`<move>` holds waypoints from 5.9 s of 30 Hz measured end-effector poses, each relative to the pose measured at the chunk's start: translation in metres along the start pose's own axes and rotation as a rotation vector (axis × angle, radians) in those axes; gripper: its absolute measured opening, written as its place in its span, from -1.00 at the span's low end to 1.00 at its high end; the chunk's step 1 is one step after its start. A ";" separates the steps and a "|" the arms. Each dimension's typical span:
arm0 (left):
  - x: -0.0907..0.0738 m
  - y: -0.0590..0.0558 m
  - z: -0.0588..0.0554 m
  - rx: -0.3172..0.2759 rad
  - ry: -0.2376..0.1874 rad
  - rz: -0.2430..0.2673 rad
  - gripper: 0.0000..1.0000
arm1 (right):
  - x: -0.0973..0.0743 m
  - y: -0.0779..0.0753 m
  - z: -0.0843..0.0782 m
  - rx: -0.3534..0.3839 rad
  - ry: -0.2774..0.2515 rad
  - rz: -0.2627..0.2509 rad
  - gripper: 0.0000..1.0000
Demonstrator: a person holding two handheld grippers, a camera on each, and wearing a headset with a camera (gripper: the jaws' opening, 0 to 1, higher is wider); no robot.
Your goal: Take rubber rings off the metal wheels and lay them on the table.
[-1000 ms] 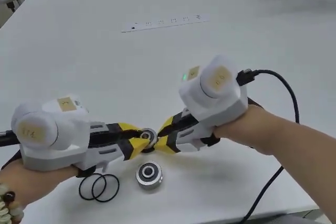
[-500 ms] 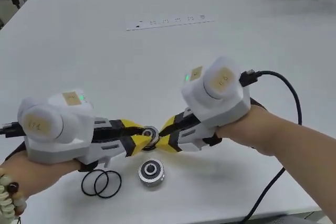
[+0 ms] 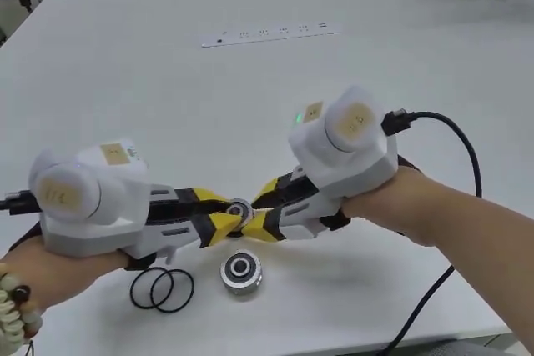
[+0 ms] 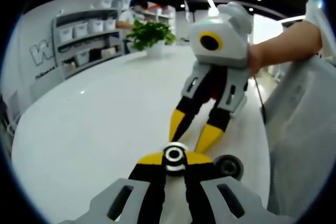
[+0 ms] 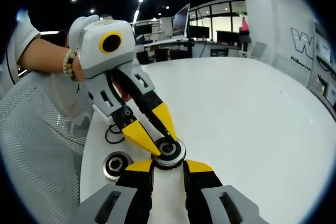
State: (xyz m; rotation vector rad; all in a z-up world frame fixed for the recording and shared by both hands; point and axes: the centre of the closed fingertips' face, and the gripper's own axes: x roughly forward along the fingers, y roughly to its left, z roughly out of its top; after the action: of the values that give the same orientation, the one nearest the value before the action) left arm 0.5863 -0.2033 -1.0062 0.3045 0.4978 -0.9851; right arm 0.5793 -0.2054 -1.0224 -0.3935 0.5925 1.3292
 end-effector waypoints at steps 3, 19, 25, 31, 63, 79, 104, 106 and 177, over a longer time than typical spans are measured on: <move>0.000 0.000 0.000 -0.001 0.000 0.000 -0.73 | 0.001 0.001 -0.002 -0.014 0.007 0.003 -0.64; 0.000 0.001 0.000 -0.003 0.000 -0.001 -0.73 | -0.003 -0.003 -0.008 -0.008 0.030 0.000 -0.96; 0.001 0.001 0.000 -0.004 0.001 0.000 -0.73 | -0.004 -0.010 -0.009 0.162 0.040 -0.029 -1.00; 0.001 -0.001 0.000 0.000 0.001 -0.004 -0.74 | -0.008 -0.011 -0.010 0.386 0.018 -0.012 -1.00; 0.001 -0.004 0.001 0.008 -0.005 -0.015 -0.74 | -0.015 -0.010 0.001 0.677 -0.060 0.040 -1.00; 0.001 -0.002 0.000 0.014 0.001 -0.008 -0.74 | -0.015 0.000 0.008 0.650 -0.063 0.045 -1.00; 0.002 -0.001 0.000 0.003 -0.005 -0.010 -0.73 | -0.009 -0.008 0.013 0.651 -0.071 0.024 -1.00; 0.003 -0.001 0.000 0.005 -0.003 -0.010 -0.72 | -0.008 -0.008 0.010 0.645 -0.053 0.014 -1.00; -0.198 -0.008 -0.034 -0.135 -0.018 0.130 0.29 | 0.047 0.080 0.040 0.492 0.096 0.159 -1.00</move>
State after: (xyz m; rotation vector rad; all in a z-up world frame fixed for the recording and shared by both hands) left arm 0.4800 -0.0500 -0.9301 0.2042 0.5195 -0.8229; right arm 0.5138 -0.1289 -1.0144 -0.0056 1.0186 1.2677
